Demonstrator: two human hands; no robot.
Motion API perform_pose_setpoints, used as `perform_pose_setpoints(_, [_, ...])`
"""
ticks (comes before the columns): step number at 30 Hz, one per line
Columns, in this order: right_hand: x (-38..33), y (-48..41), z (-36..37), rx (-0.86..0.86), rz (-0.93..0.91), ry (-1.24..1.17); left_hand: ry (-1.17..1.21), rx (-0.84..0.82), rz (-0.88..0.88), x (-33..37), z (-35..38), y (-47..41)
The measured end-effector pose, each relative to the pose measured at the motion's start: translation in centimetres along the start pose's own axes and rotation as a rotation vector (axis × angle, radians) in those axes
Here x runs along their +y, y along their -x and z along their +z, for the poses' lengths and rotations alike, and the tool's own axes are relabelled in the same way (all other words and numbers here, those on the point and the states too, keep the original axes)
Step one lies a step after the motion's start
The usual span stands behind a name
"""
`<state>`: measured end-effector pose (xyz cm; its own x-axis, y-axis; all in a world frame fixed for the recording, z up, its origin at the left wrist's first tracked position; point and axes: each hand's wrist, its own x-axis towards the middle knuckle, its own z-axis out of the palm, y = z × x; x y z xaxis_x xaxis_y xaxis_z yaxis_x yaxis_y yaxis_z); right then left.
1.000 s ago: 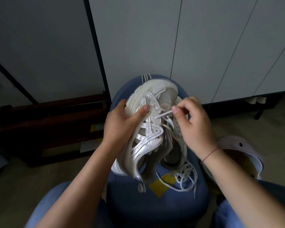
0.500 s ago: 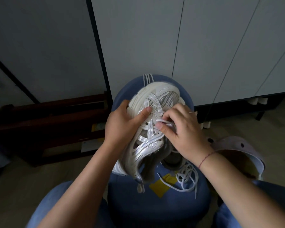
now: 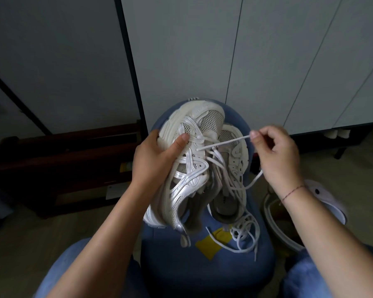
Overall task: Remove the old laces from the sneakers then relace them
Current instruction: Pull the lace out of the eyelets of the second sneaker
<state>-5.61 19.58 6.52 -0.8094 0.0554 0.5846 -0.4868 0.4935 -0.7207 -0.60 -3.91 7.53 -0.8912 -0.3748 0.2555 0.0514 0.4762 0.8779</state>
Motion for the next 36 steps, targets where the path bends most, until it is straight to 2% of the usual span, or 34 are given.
perform_pose_setpoints(3, [-0.6, 0.6, 0.7, -0.118, -0.091, 0.022, -0.022, -0.01, 0.011, -0.1, 0.2, 0.2])
perform_pose_setpoints(7, [-2.3, 1.7, 1.9, -0.193, -0.341, 0.096, -0.074, -0.006, 0.041, 0.1, 0.8, 0.5])
perform_pose_setpoints(11, [-2.8, 2.6, 3.0, -0.181, -0.413, 0.196, -0.091, -0.017, 0.066, 0.3, 1.1, 0.7])
perform_pose_setpoints(15, [-2.7, 2.1, 2.6, -0.127, -0.35, 0.08, -0.071, -0.032, 0.053, 0.1, 1.1, 0.7])
perform_pose_setpoints(19, [-1.6, 0.5, 0.4, 0.076, -0.15, 0.003, -0.021, -0.007, 0.014, -0.1, 0.4, 0.1])
perform_pose_setpoints(21, [-0.9, -0.1, -0.4, 0.111, -0.066, 0.01, -0.023, 0.007, 0.015, -0.1, 0.1, -0.1])
perform_pose_setpoints(24, [-0.4, 0.0, -0.1, -0.028, -0.079, 0.083, -0.022, -0.01, 0.013, -0.1, 0.3, 0.1])
perform_pose_setpoints(30, [-3.1, 2.1, 2.1, -0.219, -0.388, 0.163, -0.111, -0.013, 0.072, 0.1, 1.1, 0.6])
perform_pose_setpoints(33, [-3.4, 2.7, 2.9, -0.253, -0.414, 0.226, -0.152, -0.027, 0.096, 0.2, 1.4, 0.8])
perform_pose_setpoints(36, [-3.0, 2.3, 3.1, -0.286, -0.407, 0.169, -0.215, -0.038, 0.108, 0.2, 1.5, 0.9])
